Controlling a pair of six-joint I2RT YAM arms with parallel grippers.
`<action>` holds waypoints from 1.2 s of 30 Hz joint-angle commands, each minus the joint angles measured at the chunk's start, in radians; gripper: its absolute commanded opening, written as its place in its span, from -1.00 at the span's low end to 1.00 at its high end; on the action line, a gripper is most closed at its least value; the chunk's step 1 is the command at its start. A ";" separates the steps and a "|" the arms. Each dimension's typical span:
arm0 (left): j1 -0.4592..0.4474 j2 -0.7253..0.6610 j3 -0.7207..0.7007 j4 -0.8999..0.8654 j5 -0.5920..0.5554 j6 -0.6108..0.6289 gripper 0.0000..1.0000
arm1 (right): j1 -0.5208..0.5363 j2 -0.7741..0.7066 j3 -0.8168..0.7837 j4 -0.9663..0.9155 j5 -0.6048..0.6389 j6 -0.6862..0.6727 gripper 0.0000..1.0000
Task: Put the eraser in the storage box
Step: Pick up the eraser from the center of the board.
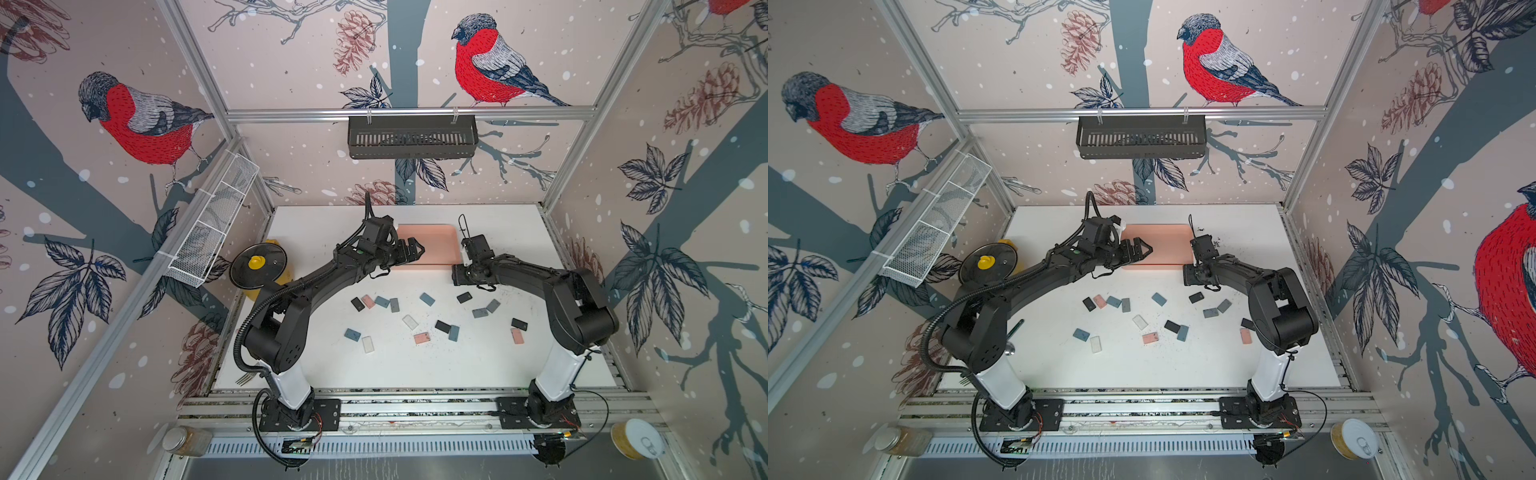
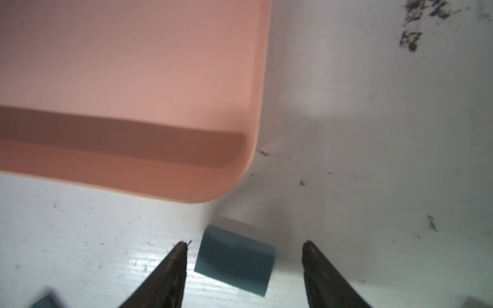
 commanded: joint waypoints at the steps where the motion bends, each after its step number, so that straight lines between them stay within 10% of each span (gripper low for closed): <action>1: -0.003 -0.008 0.006 0.022 -0.008 0.006 0.94 | 0.007 0.024 0.018 0.018 -0.033 -0.004 0.43; 36: -0.002 -0.019 0.006 0.019 -0.014 0.007 0.94 | 0.101 -0.041 -0.042 -0.008 0.069 0.069 0.30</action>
